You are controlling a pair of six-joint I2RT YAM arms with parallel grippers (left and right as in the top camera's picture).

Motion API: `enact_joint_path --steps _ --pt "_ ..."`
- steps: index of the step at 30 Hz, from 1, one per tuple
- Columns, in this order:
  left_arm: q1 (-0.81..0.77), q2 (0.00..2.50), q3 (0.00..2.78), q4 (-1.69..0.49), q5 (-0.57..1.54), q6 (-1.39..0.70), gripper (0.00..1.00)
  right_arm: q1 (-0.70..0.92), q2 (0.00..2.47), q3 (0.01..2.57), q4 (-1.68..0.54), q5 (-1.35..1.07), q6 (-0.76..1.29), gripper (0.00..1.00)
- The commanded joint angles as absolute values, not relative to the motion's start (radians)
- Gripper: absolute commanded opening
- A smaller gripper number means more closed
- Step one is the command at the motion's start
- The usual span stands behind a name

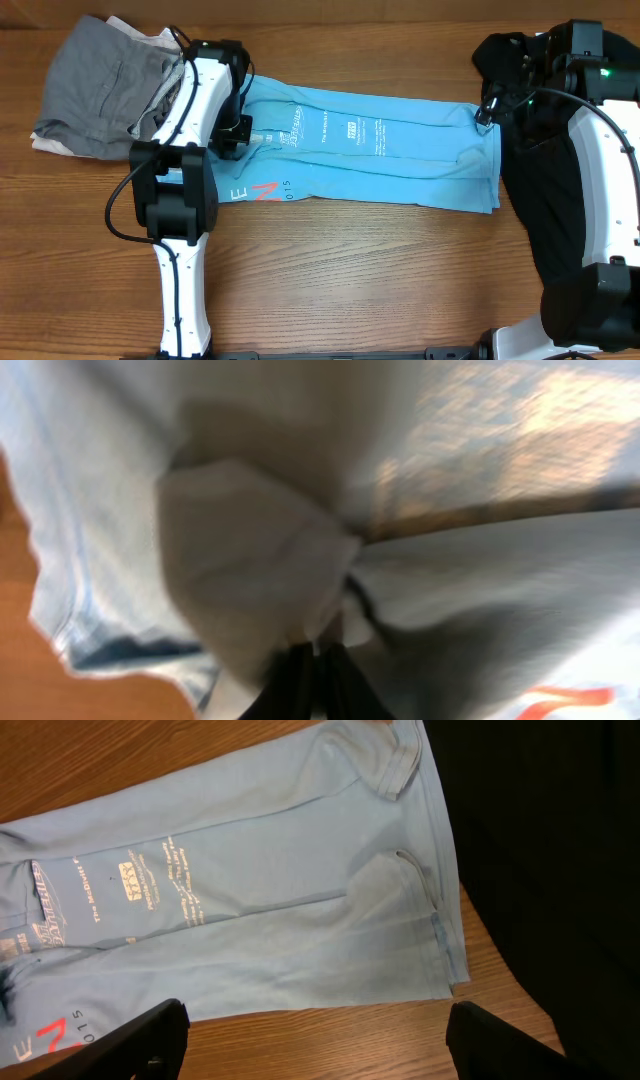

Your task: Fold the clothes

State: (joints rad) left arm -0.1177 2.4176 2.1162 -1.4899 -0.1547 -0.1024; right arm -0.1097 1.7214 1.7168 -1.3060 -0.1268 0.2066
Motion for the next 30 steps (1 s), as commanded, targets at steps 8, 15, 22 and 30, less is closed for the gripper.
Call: enact_joint_path --steps 8,15,22,30 --pt "-0.029 2.421 2.199 -1.468 -0.144 -0.179 0.04 -0.107 1.717 1.740 -1.307 -0.136 0.213 0.87" --pt "-0.075 2.422 2.275 -1.315 -0.122 -0.126 0.11 -0.107 1.717 1.740 -1.306 -0.136 0.213 0.87" --pt "-0.121 2.436 2.234 -1.235 -0.032 -0.065 0.44 -0.107 1.717 1.740 -1.289 -0.133 0.212 0.88" --pt "-0.132 2.452 2.158 -1.175 -0.024 -0.067 0.63 -0.107 1.717 1.740 -1.284 -0.132 0.208 0.88"
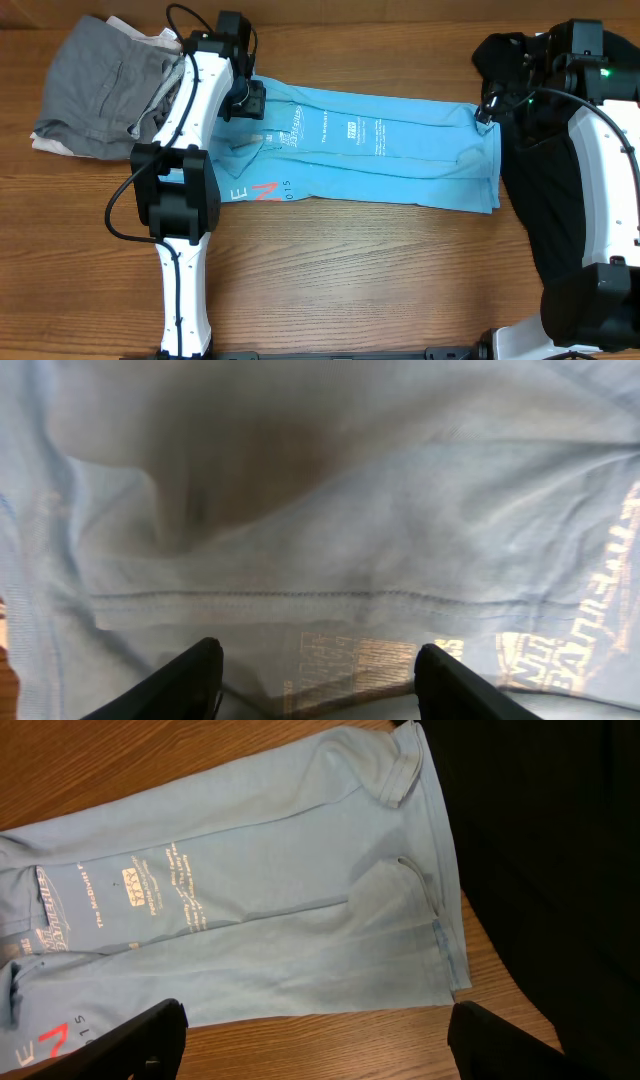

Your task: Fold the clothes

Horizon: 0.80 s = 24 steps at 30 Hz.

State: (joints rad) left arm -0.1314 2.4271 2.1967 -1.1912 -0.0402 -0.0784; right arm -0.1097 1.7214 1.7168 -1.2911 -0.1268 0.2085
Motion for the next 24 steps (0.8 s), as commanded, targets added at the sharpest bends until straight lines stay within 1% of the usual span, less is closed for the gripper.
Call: enact_joint_path --steps 1,3,8,10,12,14,16,21,22,24 --pt "-0.131 2.453 2.148 -1.165 -0.024 -0.067 0.62 -0.107 1.717 1.740 -1.283 -0.132 0.208 0.88" --pt "-0.132 2.454 2.126 -1.139 -0.018 -0.067 0.59 -0.107 1.717 1.740 -1.280 -0.132 0.208 0.88" --pt "-0.131 2.466 2.095 -1.097 0.008 -0.067 0.56 -0.107 1.717 1.740 -1.281 -0.133 0.208 0.88" --pt "-0.131 2.482 2.094 -1.087 0.028 -0.067 0.51 -0.107 1.717 1.740 -1.281 -0.133 0.208 0.88" --pt "-0.132 2.494 2.094 -1.080 0.028 -0.068 0.43 -0.107 1.717 1.740 -1.281 -0.132 0.208 0.88" --pt "-0.131 2.497 2.094 -1.078 0.027 -0.067 0.38 -0.107 1.717 1.740 -1.281 -0.133 0.208 0.88" --pt "-0.131 2.497 2.094 -1.072 0.027 -0.067 0.33 -0.107 1.717 1.740 -1.280 -0.133 0.208 0.88" --pt "-0.131 2.497 2.094 -1.073 0.027 -0.067 0.28 -0.107 1.717 1.740 -1.279 -0.132 0.208 0.88" --pt "-0.131 2.497 2.094 -1.073 0.027 -0.067 0.25 -0.107 1.717 1.740 -1.279 -0.133 0.208 0.88" --pt "-0.131 2.497 2.094 -1.075 0.026 -0.067 0.23 -0.107 1.717 1.740 -1.280 -0.133 0.208 0.88"
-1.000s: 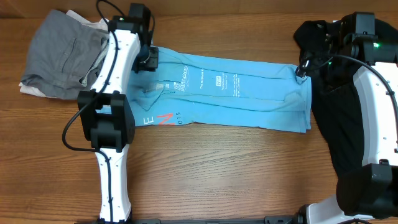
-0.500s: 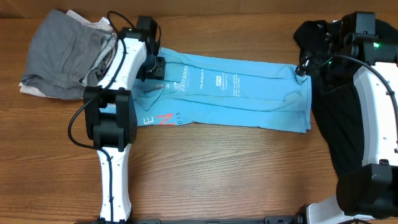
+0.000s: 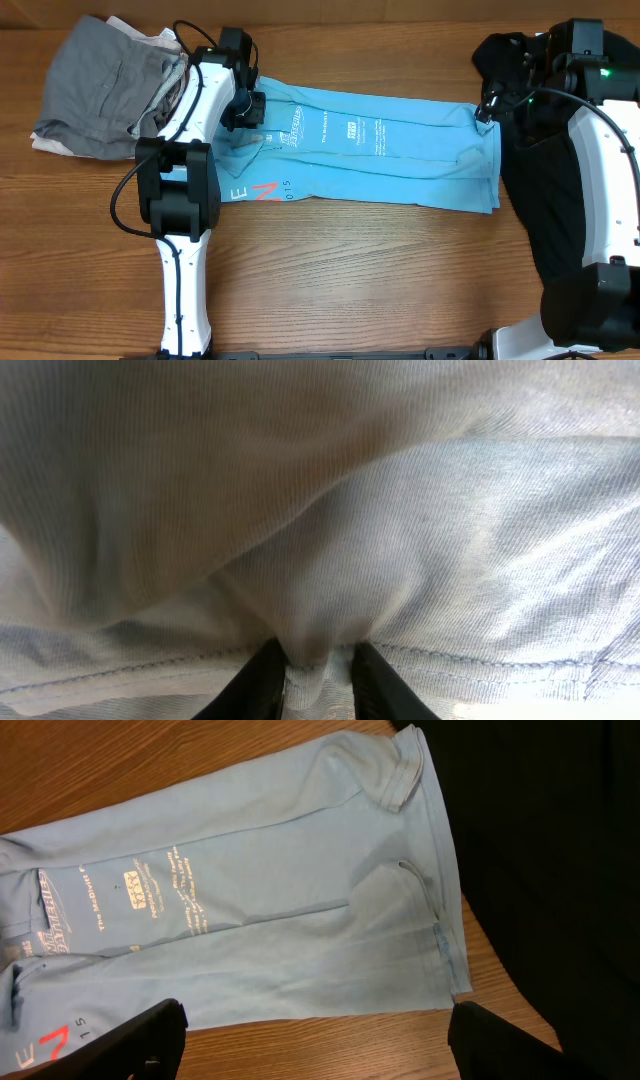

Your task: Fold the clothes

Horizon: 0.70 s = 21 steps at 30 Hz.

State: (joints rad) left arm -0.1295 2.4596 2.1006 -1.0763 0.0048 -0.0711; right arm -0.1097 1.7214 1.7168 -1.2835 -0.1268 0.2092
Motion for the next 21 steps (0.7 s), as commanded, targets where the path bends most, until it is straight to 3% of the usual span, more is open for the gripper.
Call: enact_joint_path --steps 1,7,12,14,15,20,21 --pt "-0.131 2.497 2.094 -1.076 0.026 -0.067 0.23 -0.107 1.717 1.740 -1.280 -0.133 0.208 0.88" --pt "-0.131 2.497 2.094 -1.085 0.018 -0.067 0.21 -0.107 1.717 1.740 -1.279 -0.132 0.208 0.88" --pt "-0.131 2.497 2.094 -1.096 0.006 -0.067 0.06 -0.107 1.717 1.740 -1.269 -0.133 0.208 0.88" --pt "-0.131 2.497 2.094 -1.098 -0.008 -0.067 0.05 -0.107 1.717 1.740 -1.269 -0.133 0.208 0.88" --pt "-0.131 2.497 2.094 -1.099 -0.010 -0.067 0.07 -0.107 1.717 1.740 -1.269 -0.133 0.208 0.88" --pt "-0.131 2.497 2.095 -1.099 -0.011 -0.067 0.49 -0.107 1.717 1.740 -1.269 -0.133 0.208 0.88" --pt "-0.131 2.497 2.096 -1.099 -0.011 -0.067 0.53 -0.107 1.717 1.740 -1.269 -0.133 0.208 0.88"
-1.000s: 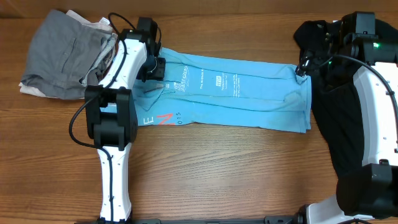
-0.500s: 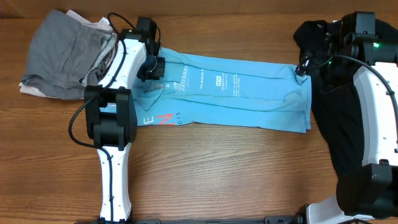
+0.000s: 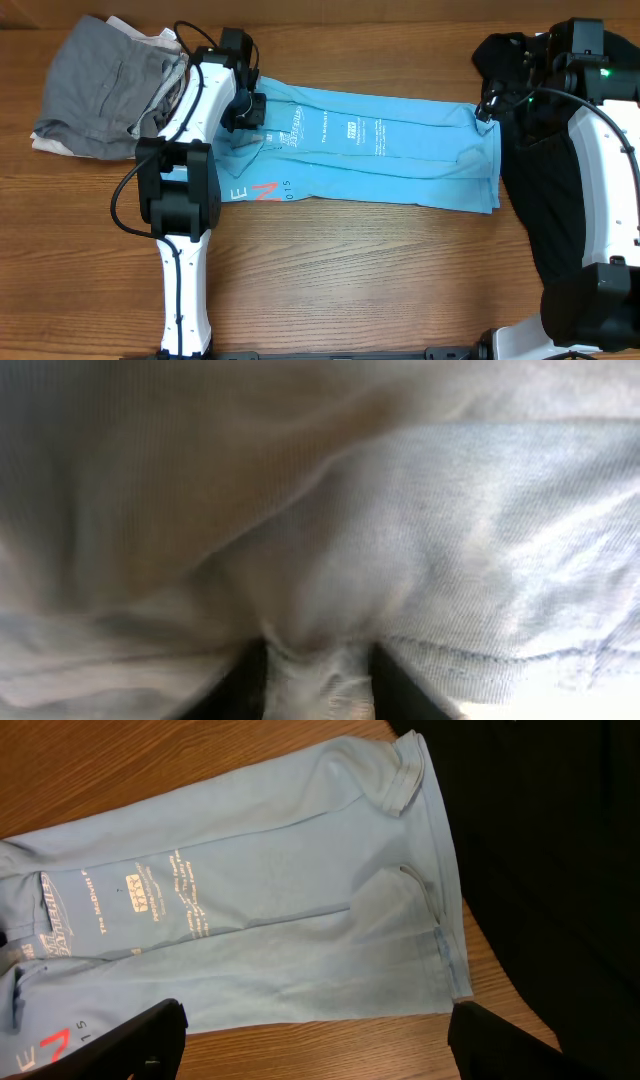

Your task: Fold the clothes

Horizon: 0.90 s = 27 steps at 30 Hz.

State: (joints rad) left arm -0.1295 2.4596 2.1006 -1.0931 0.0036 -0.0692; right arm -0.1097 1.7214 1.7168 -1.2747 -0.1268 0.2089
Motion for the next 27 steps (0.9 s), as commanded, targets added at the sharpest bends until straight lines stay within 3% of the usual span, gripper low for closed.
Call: enact_joint_path --steps 1,4,7,10,14,19,27 --pt "-0.131 2.497 2.097 -1.099 -0.012 -0.066 0.53 -0.107 1.717 1.740 -1.269 -0.133 0.208 0.88" --pt "-0.131 2.496 2.101 -1.100 -0.032 -0.067 0.52 -0.107 1.717 1.740 -1.269 -0.133 0.208 0.88" --pt "-0.131 2.496 2.103 -1.099 -0.033 -0.067 0.36 -0.107 1.717 1.740 -1.269 -0.133 0.208 0.88" --pt "-0.131 2.496 2.105 -1.098 -0.033 -0.067 0.31 -0.107 1.717 1.740 -1.268 -0.133 0.208 0.88" --pt "-0.131 2.496 2.132 -1.112 -0.033 -0.067 0.33 -0.107 1.717 1.740 -1.265 -0.133 0.208 0.89" --pt "-0.132 2.496 2.231 -1.179 -0.033 -0.067 0.44 -0.107 1.717 1.740 -1.266 -0.133 0.208 0.89" --pt "-0.160 2.497 2.310 -1.225 0.034 -0.062 0.52 -0.107 1.717 1.740 -1.266 -0.133 0.208 0.89"
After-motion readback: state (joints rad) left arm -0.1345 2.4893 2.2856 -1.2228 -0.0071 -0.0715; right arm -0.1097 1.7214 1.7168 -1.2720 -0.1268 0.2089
